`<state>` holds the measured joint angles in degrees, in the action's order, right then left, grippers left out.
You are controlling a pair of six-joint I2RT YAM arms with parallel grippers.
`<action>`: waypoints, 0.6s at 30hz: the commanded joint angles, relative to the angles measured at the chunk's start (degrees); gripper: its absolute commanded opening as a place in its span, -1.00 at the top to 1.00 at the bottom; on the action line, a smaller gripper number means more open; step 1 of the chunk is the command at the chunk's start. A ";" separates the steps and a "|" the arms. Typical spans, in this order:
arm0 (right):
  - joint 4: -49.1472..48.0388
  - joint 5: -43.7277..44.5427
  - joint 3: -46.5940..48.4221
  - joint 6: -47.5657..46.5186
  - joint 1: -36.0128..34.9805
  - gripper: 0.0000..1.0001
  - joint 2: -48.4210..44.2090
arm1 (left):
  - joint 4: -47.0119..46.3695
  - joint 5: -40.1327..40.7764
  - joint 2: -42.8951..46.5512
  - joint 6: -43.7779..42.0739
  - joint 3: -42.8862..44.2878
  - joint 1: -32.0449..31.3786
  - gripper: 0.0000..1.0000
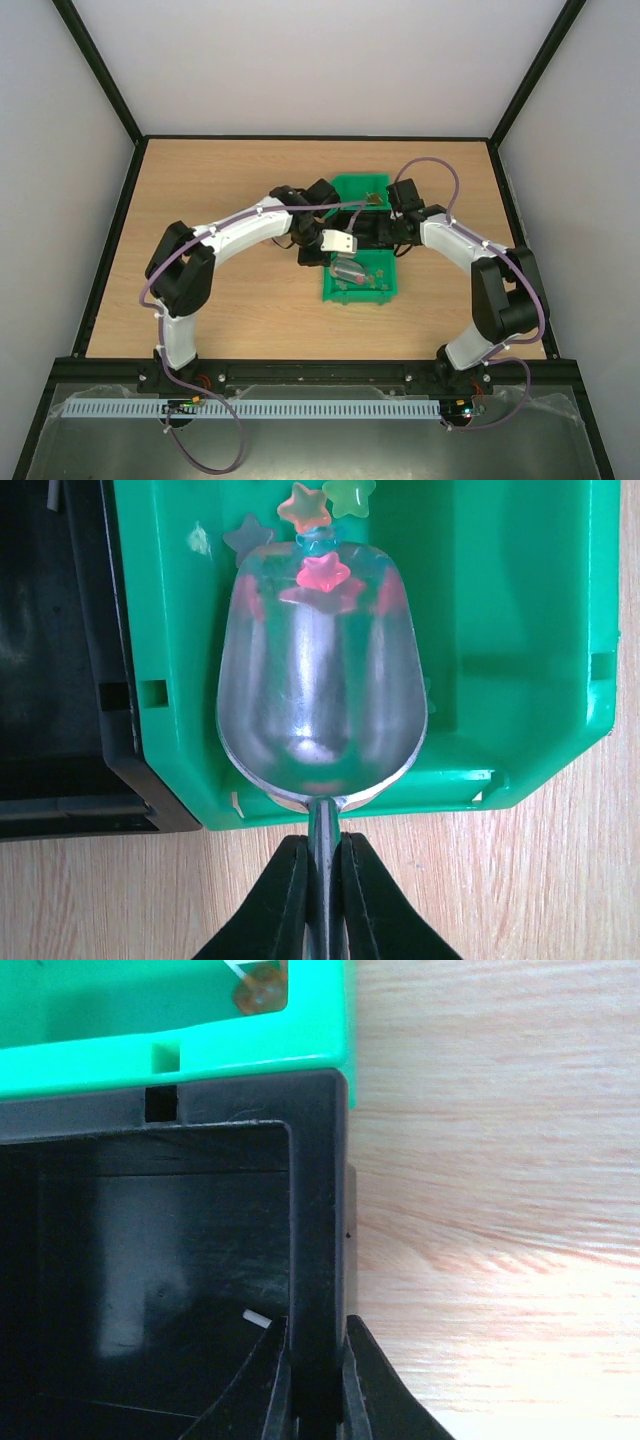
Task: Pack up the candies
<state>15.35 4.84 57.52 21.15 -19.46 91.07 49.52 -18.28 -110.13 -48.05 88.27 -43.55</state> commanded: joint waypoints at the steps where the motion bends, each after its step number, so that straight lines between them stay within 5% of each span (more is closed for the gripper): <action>1: 2.31 2.59 2.85 1.35 -0.17 0.97 -2.34 | 9.18 8.06 -5.78 2.35 1.24 -1.14 0.95; 18: 2.01 -0.65 3.71 3.11 -0.14 0.98 0.58 | -1.05 1.57 -15.21 7.44 2.19 -5.58 0.95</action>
<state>18.20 6.94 57.54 21.89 -18.98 91.81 44.40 -22.87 -118.21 -42.24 93.43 -47.92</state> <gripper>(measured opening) 0.080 0.081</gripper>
